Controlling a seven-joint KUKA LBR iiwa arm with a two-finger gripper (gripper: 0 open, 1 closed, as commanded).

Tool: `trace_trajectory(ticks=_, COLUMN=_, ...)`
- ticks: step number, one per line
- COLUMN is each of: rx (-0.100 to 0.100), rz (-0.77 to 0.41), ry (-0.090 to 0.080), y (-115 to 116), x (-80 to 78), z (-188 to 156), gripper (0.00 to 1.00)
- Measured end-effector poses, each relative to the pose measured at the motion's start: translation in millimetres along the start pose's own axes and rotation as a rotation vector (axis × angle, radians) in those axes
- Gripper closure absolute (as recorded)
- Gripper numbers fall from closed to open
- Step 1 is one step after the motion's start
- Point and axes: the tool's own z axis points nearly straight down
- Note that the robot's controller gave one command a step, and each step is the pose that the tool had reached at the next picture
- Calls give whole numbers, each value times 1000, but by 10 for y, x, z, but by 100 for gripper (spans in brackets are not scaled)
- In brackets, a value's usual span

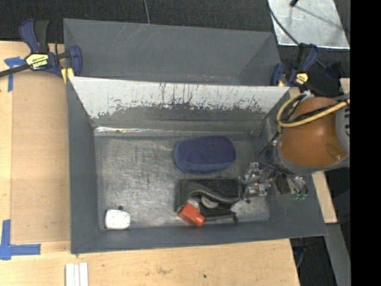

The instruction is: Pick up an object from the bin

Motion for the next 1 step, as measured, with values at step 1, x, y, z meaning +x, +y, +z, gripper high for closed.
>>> trace_trajectory(ticks=1, rx=-3, rz=-287, ry=10, y=-163, x=42, z=-1456, gripper=100)
